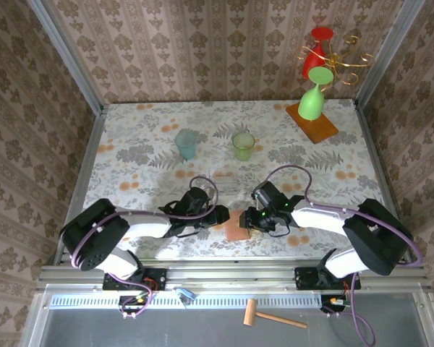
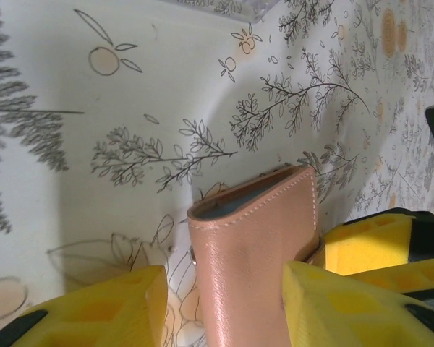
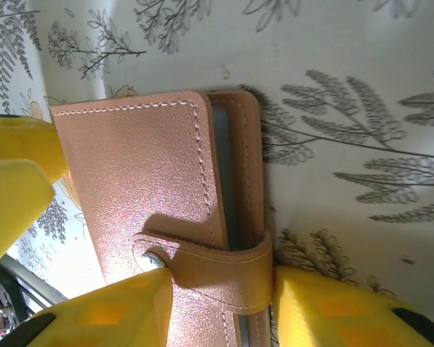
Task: Take the credit cards out of the card holder
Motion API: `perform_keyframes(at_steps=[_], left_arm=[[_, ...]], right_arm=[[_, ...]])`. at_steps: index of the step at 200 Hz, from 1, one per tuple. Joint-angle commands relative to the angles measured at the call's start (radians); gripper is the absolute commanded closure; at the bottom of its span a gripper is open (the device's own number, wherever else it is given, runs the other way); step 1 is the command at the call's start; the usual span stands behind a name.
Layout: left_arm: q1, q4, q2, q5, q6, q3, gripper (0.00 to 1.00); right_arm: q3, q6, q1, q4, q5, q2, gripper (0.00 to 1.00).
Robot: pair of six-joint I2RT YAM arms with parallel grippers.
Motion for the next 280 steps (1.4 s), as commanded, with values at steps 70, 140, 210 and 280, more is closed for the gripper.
perform_keyframes(at_steps=[70,140,210,280], left_arm=[[0.091,-0.265,-0.287,-0.040,0.010,-0.088,0.59],[0.201,-0.386,-0.450,-0.008,0.034,-0.120,0.61],[0.244,-0.353,-0.453,0.032,0.012,-0.141,0.66],[0.264,-0.331,-0.449,0.062,0.002,-0.152,0.68]], right_arm=[[0.152,0.084,0.147,0.038,0.073,0.146,0.63],[0.280,-0.275,0.151,-0.217,0.095,0.129,0.61],[0.422,-0.962,0.193,-0.454,0.107,0.155,0.60],[0.517,-1.436,0.213,-0.541,0.103,0.213,0.55]])
